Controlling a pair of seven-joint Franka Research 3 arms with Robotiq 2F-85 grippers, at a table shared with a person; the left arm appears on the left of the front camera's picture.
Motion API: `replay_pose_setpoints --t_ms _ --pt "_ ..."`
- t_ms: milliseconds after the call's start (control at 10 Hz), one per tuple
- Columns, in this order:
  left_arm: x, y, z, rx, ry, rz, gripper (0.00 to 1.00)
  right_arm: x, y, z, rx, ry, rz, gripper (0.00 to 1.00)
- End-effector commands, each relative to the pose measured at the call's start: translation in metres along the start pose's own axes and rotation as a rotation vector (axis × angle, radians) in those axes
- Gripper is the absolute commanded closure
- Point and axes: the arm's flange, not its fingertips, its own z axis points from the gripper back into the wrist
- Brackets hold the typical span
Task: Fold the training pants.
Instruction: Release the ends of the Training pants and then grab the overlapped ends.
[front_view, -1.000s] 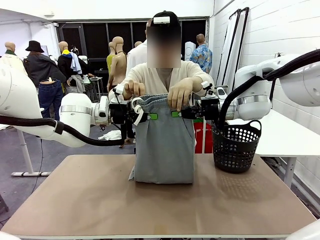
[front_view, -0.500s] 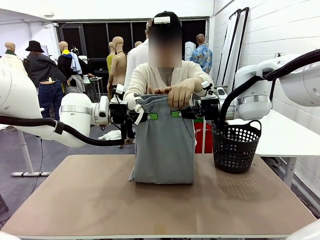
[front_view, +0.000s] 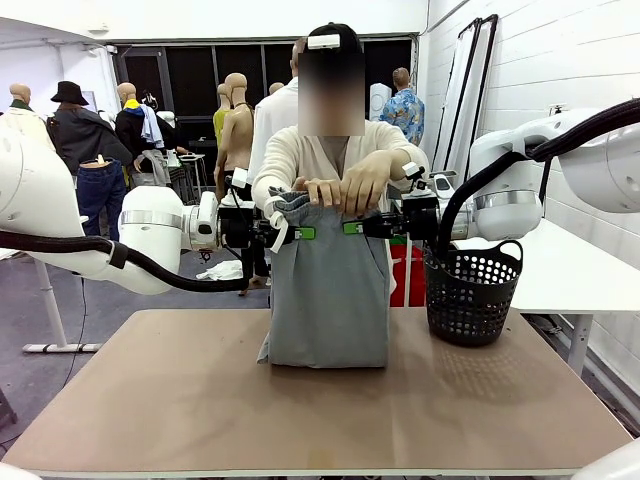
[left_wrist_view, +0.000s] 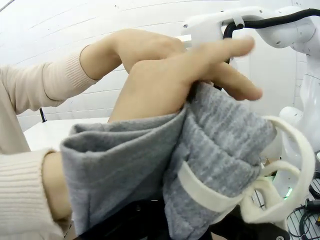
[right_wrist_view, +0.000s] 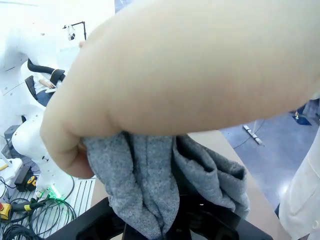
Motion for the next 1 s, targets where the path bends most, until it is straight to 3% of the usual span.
replay_pose_setpoints --t_ms 0,900 --pt "0.0024 -0.0026 0.0012 0.015 -0.019 0.000 1.00 0.0020 0.0011 -0.0006 0.002 -0.009 0.004 1.00" --pt "0.0024 -0.0026 0.0012 0.015 -0.019 0.000 1.00 0.0020 0.0011 -0.0006 0.002 -0.009 0.004 1.00"
